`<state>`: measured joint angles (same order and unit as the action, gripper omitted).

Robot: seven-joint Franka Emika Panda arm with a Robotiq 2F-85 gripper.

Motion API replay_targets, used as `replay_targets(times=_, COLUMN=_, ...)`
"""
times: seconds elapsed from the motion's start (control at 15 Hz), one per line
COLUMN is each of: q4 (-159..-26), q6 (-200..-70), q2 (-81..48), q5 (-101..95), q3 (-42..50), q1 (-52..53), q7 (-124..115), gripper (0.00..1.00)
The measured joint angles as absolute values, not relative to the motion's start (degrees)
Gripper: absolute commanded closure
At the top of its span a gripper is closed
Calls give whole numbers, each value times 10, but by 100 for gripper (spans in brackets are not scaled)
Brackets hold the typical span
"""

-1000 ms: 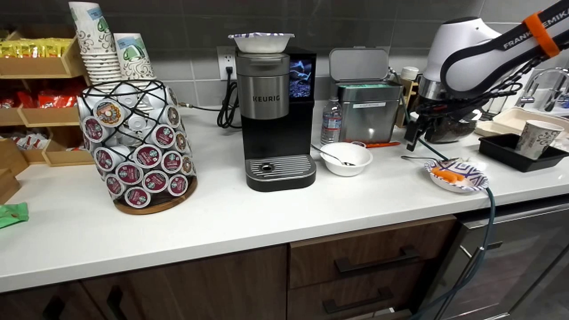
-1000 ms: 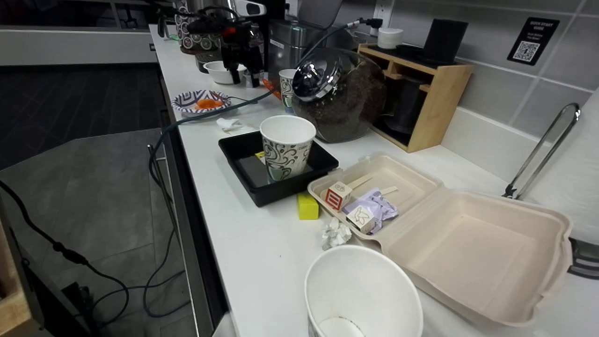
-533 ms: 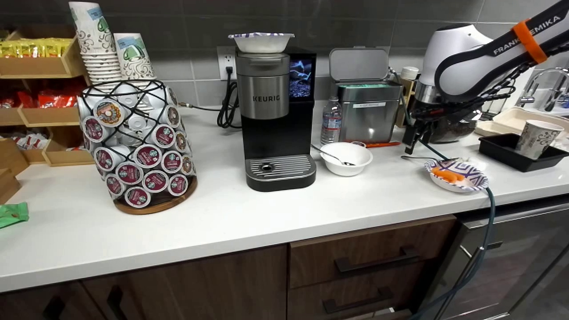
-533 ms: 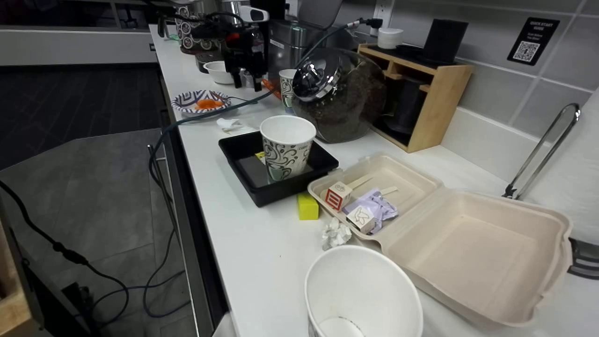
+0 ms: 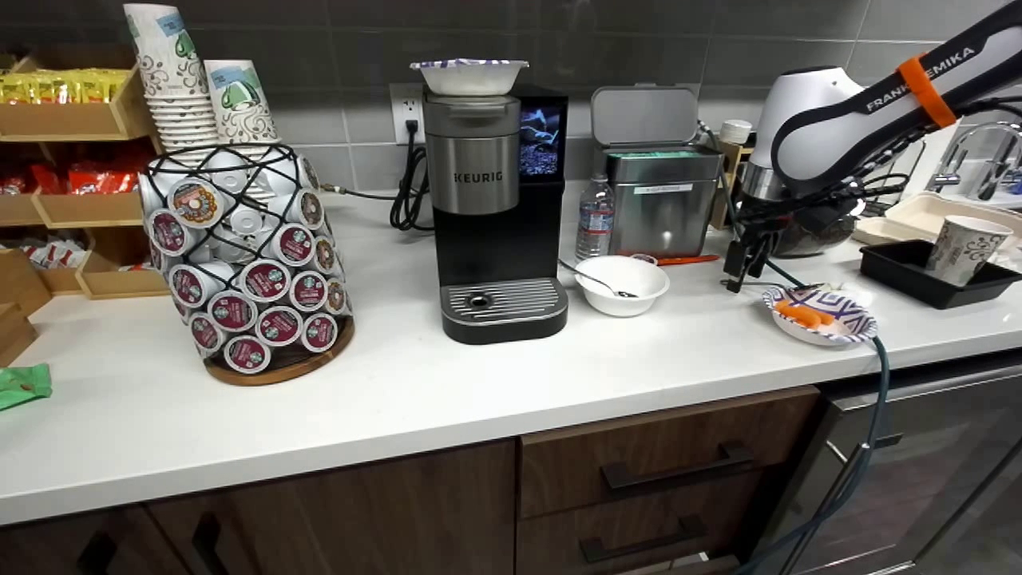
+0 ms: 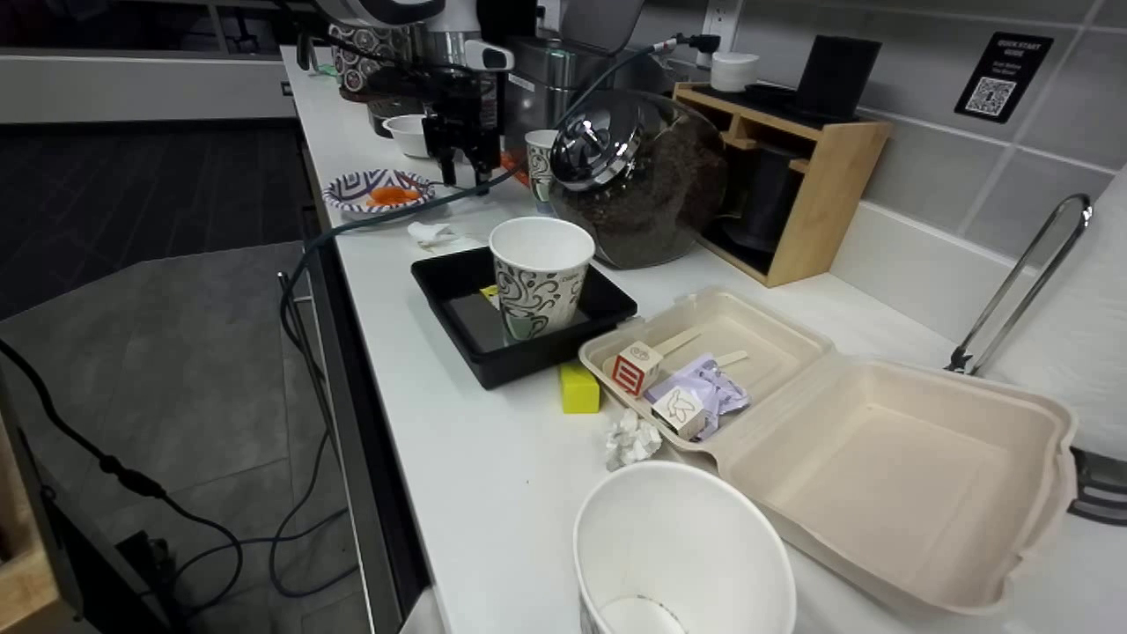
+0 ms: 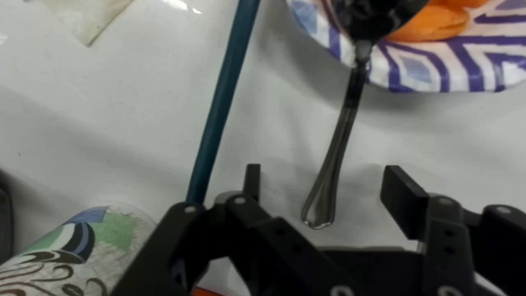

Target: Put the silver spoon in the black and white bowl.

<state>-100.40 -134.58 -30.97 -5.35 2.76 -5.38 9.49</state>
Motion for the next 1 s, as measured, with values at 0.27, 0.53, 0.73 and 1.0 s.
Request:
replay_targets(times=0.27, q4=-971, q6=-1318, q2=-331, q5=-45, q3=25, q1=-62, q7=114, gripper=81)
replay_targets(times=0.53, q4=-946, q6=-1287, q2=-341, q5=-45, q3=26, q1=-65, q7=122, gripper=100)
replay_targets(times=0.73, q4=-937, q6=-1269, q2=-344, q5=-45, q3=27, q1=-68, q7=124, gripper=95)
replay_targets(times=1.0, q4=-930, q6=-1264, q2=-337, q5=-44, q3=27, q1=-74, q7=124, gripper=95)
